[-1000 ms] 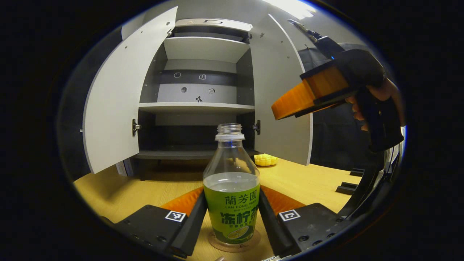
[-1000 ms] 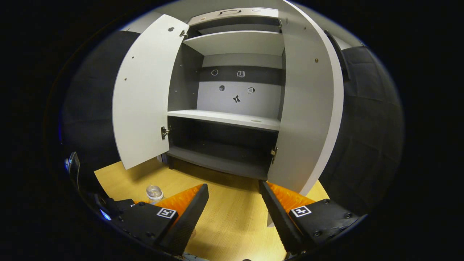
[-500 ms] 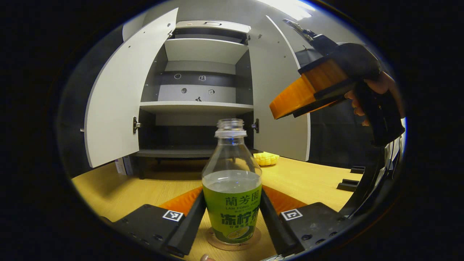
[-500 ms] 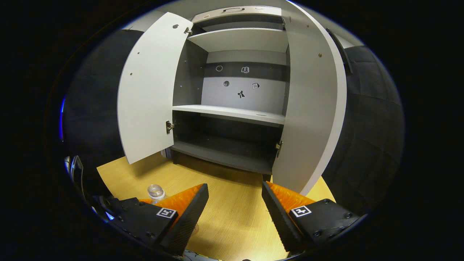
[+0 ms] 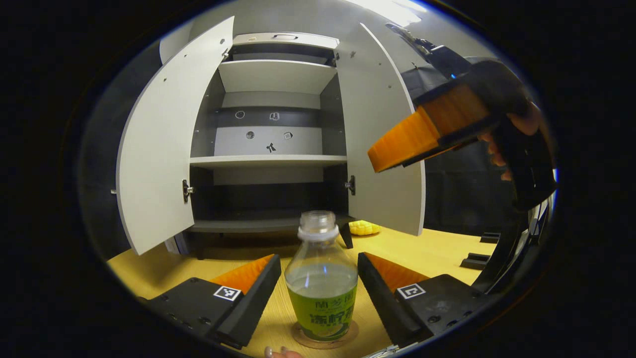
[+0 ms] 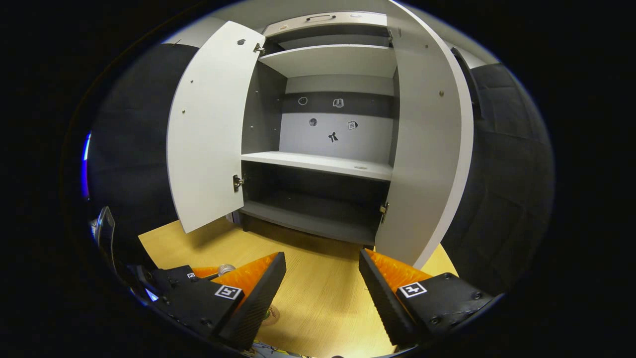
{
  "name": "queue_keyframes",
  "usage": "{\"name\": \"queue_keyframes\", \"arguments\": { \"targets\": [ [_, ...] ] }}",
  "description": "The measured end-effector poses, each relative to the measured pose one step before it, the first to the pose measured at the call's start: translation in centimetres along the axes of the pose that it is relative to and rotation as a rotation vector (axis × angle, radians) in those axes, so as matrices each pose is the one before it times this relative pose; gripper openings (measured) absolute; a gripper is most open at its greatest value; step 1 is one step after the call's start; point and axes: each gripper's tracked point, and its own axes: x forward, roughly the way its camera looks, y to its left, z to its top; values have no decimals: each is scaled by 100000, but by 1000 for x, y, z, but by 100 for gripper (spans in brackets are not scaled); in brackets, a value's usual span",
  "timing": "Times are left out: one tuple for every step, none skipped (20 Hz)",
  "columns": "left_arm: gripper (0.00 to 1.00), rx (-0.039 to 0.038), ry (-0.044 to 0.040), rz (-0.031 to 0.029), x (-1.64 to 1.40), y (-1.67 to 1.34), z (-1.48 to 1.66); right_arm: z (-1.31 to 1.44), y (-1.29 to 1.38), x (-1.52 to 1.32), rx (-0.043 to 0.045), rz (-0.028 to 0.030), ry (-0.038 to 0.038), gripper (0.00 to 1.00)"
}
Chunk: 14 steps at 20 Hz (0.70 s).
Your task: Grasp the bottle in the cabinet with the left hand and place it on the coaster, then close the right door with the right hand and the left door with the left hand.
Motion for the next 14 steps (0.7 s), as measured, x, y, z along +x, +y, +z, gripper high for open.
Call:
{"name": "queue_keyframes", "arguments": {
  "targets": [
    [98, -826, -983, -781, 79, -139, 1195, 483, -97, -179, -625, -22, -214, 98],
    [98, -93, -894, -106, 3, 22, 1258, 620, -190, -242, -16, -14, -440, 98],
    [98, 691, -1240, -323, 0, -21, 1347, 784, -235, -327, 585, -379, -934, 98],
    [98, 1430, -2360, -375, 57, -29, 1810, 1116, -327, -295, 810, -443, -1703, 98],
    [98, 1327, -2085, -937, 217, -91, 1536, 1107, -384, -430, 725, -740, -1776, 98],
    [98, 626, -1095, -915, 372, -39, 1408, 1120, -605, -402, 547, -1409, -1729, 98],
    [98, -350, -355, -1146, 328, -77, 1148, 1079, -564, -401, 582, -1324, -1440, 98],
    [98, -1249, 316, -948, 294, -86, 1162, 1137, -522, -435, 685, -745, -1439, 98],
    [98, -1525, 445, -1152, 226, -121, 1135, 1114, -493, -473, 776, -419, -1605, 98],
    [98, -1343, 63, -308, 14, 85, 1222, 1187, -560, -426, 568, -173, -1488, 98],
    [98, -928, -213, -145, -35, 234, 1232, 874, -783, -410, -296, -1092, -1021, 98],
    [97, -79, -264, 93, -70, 263, 1224, 1010, -1058, -357, -750, -1790, -1289, 98],
    [97, 797, 255, 501, -95, 424, 971, 1006, -1056, -404, -416, -1991, -1656, 98],
    [97, 1504, 757, 174, -158, 499, 950, 1022, -986, -310, 300, -1852, -1650, 98]
  ]
}}
